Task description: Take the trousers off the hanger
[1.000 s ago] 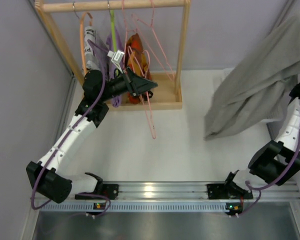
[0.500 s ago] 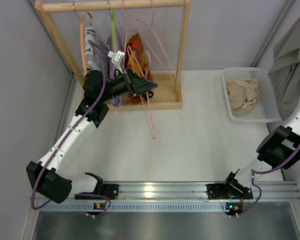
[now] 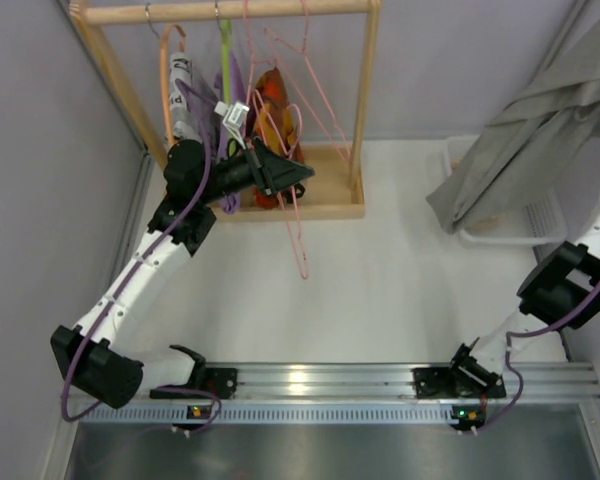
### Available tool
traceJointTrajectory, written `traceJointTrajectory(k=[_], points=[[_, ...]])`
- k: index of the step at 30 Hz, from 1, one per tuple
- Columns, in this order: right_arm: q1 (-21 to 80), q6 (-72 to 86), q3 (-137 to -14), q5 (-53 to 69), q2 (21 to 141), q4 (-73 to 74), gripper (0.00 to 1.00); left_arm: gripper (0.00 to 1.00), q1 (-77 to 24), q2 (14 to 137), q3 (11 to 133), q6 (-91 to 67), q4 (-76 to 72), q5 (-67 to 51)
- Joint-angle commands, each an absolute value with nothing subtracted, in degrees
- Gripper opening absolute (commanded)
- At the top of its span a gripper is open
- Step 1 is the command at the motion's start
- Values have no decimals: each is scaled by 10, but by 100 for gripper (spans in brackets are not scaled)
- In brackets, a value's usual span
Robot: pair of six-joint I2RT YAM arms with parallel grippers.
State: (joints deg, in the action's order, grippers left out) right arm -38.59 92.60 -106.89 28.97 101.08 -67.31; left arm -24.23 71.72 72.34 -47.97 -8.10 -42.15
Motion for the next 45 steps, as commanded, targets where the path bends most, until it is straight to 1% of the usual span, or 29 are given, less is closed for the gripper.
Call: traceJointTrajectory(k=[1,6,9,10,13,16,20,24,26,30,32,33,34,35,36,38,39,40,41,42,45], points=[[-394,878,-1125,278,1011,-679,0,0,-239,705,772,-461,-98,-438],[-392,870,-1115,286,1024,-682,0,0,-239,706,792,-451,-96,-447],[-383,853,-1044,315,1018,-705,0,0,-239,704,795,-441,-92,-445],[-381,843,-993,324,1016,-713,0,0,-239,703,795,-439,-86,-442],[-377,815,-900,366,1017,-742,0,0,-239,701,794,-425,-75,-441],[-378,794,-846,393,1026,-751,0,0,-239,698,792,-416,-65,-439],[-380,771,-850,396,1036,-726,0,0,-239,699,792,-418,-65,-436],[-378,709,-853,410,1046,-678,0,0,-238,689,788,-414,-64,-425],[-379,691,-823,424,1042,-666,0,0,-238,679,788,-397,-56,-417],[-379,647,-719,447,1010,-651,0,0,-239,670,801,-367,-16,-420],[-379,614,-691,453,998,-633,19,0,-239,665,798,-353,-7,-424],[-378,599,-673,454,991,-610,35,0,-239,662,798,-353,-7,-423],[-379,583,-665,453,987,-597,43,0,-239,661,800,-359,-8,-425],[-379,549,-658,450,977,-581,50,0,-238,661,804,-367,-10,-435],[-379,529,-650,447,972,-542,53,0,-239,664,806,-380,-19,-447],[-379,485,-647,441,960,-511,57,0,-239,664,803,-437,-62,-463],[-379,472,-648,440,956,-494,65,0,-239,666,802,-456,-68,-463],[-379,460,-649,444,952,-463,68,0,-240,666,801,-484,-73,-466],[-378,441,-653,445,941,-448,72,0,-240,666,798,-490,-76,-470],[-379,437,-654,446,933,-435,82,0,-240,665,794,-492,-76,-480],[-379,425,-656,469,890,-388,89,0,-250,657,791,-489,-78,-483]])
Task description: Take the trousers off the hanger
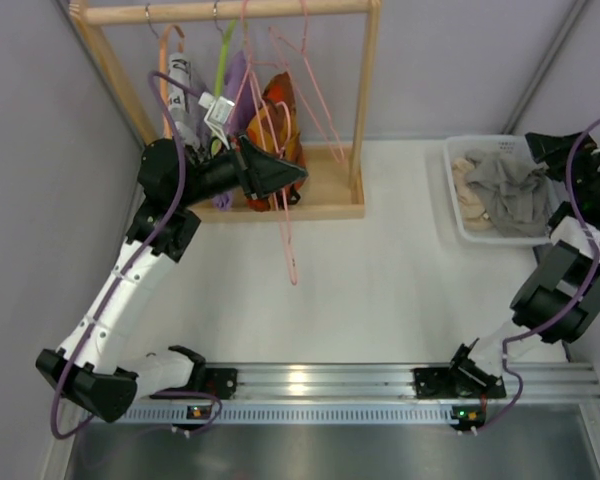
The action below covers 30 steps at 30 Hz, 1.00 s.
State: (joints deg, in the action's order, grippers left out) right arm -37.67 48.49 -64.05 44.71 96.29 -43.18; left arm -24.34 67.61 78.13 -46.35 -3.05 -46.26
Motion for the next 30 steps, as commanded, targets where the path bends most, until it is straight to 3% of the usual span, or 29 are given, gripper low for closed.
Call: traceJointTrajectory(k=[1,10,15,17,20,25,28,30], points=[[-379,425,-654,485,876,-377,91,0,-254,653,790,-494,-81,-484],[-378,457,-650,587,674,-300,95,0,-278,667,778,-531,-121,-476],[-353,692,-608,624,589,-489,88,0,-291,692,786,-539,-143,-457],[-291,765,-593,604,559,-567,86,0,-292,700,790,-547,-153,-450],[-154,729,-587,555,527,-517,80,0,-293,722,802,-554,-156,-433],[-42,759,-585,510,553,-512,73,0,-294,751,832,-558,-156,-420],[45,683,-614,524,584,-406,73,0,-294,768,851,-556,-156,-419],[96,621,-667,533,626,-255,74,0,-294,780,858,-554,-157,-418]])
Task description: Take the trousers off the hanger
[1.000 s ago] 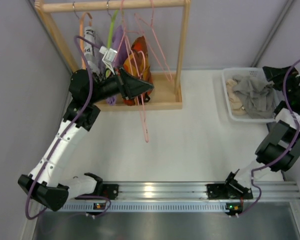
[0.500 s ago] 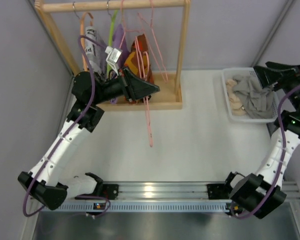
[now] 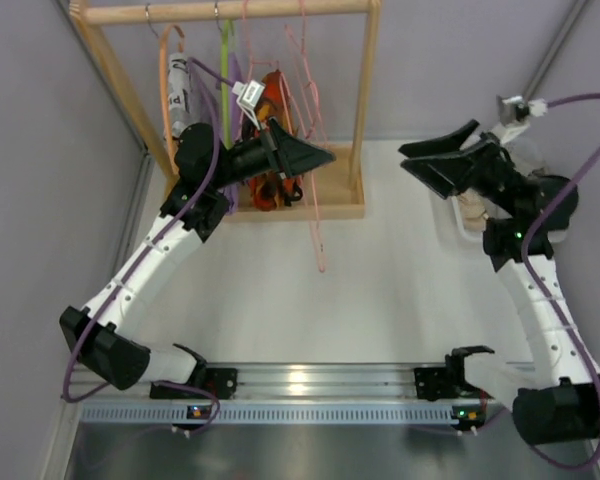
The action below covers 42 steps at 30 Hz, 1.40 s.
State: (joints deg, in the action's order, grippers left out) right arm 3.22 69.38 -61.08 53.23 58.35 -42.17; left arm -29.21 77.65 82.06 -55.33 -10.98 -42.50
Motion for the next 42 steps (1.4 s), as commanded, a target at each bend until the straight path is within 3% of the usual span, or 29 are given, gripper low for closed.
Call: traceJointTrajectory(k=[1,4,9,25,28,31,32,33,36,37,39,40,42], points=[[139,543,-689,546,643,-208,74,0,-294,782,866,-552,-156,-419],[205,427,-762,530,689,-77,72,0,-294,787,871,-549,-157,-421],[245,488,-778,527,728,-157,69,0,-294,783,866,-551,-157,-422],[344,498,-790,510,773,-186,61,0,-294,782,863,-551,-161,-421],[347,505,-802,507,785,-197,52,0,-294,779,858,-551,-161,-420],[346,513,-809,512,788,-221,23,0,-294,770,845,-551,-161,-416],[347,513,-812,512,787,-224,4,0,-294,766,839,-546,-161,-415],[346,511,-814,516,784,-222,0,0,-294,759,834,-543,-161,-414],[337,512,-814,526,773,-227,0,36,-290,742,816,-534,-161,-414],[333,516,-811,529,769,-233,0,56,-288,737,812,-534,-161,-414],[317,547,-793,540,759,-264,0,68,-280,723,795,-536,-161,-410],[312,561,-787,544,754,-298,0,84,-276,720,790,-537,-160,-408],[297,598,-774,547,744,-323,0,90,-269,711,778,-538,-160,-408]])
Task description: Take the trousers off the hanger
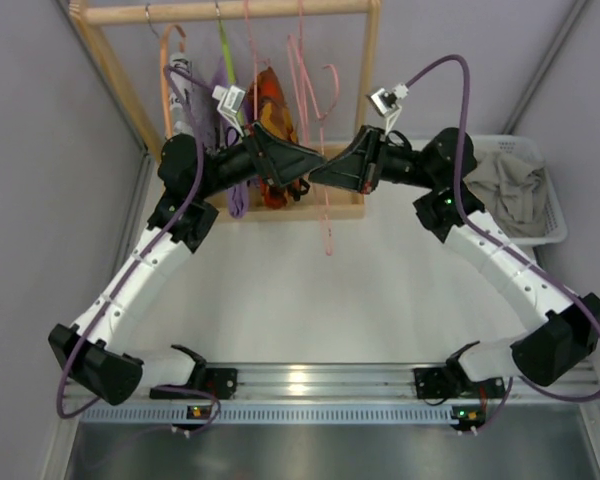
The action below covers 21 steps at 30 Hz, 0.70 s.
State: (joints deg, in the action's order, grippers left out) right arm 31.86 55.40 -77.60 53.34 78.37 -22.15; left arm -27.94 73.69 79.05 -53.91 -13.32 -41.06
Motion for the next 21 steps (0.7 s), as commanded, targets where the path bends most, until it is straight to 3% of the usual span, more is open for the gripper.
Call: traceJointTrajectory(k=[1,5,11,16,21], points=[[292,610,-771,547,741,-341,0,92,-267,705,775,-538,-160,-409],[261,704,-741,551,721,-416,0,93,-258,684,761,-532,-160,-420],[244,719,-705,571,679,-418,0,99,-242,645,731,-519,-160,-433],[234,659,-686,577,674,-290,0,99,-221,634,727,-516,-144,-425],[222,544,-768,559,711,-136,0,99,-214,626,742,-492,-113,-421]])
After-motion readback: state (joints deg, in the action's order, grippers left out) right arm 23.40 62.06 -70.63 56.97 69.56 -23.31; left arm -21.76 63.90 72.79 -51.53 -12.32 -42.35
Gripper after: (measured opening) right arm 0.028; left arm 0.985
